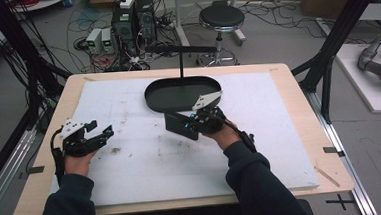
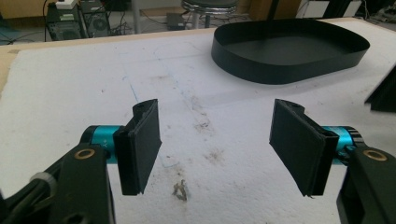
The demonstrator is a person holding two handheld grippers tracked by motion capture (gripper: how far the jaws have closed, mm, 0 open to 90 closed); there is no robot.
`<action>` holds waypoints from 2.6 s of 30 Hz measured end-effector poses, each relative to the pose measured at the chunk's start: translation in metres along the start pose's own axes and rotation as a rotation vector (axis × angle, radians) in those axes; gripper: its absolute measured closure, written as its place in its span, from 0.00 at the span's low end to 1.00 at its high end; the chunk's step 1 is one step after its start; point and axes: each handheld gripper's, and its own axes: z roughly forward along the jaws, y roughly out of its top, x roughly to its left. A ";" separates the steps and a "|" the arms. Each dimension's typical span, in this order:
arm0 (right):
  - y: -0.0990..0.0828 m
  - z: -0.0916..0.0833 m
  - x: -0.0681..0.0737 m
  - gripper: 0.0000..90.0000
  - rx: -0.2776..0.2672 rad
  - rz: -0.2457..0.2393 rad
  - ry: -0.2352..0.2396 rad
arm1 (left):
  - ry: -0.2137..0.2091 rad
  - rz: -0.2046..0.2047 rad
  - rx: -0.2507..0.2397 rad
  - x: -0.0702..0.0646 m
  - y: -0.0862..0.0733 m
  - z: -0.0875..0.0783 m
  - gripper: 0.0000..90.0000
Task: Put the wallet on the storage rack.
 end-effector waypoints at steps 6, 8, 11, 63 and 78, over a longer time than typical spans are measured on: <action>0.017 -0.015 -0.025 0.87 -0.054 0.054 -0.045 | -0.009 0.008 -0.001 -0.002 0.000 0.002 0.37; 0.027 -0.019 -0.045 0.87 -0.082 0.085 -0.081 | -0.012 0.009 -0.001 -0.002 0.001 0.002 0.37; 0.032 -0.020 -0.057 0.87 -0.098 0.113 -0.099 | -0.010 0.007 -0.004 -0.001 0.000 0.002 0.37; 0.025 -0.048 -0.127 0.42 -0.120 0.255 -0.351 | -0.043 -0.003 -0.012 -0.003 -0.001 0.004 0.31; -0.065 -0.134 -0.070 0.22 -0.132 0.124 -0.441 | -0.055 -0.001 -0.051 -0.006 0.001 0.004 0.25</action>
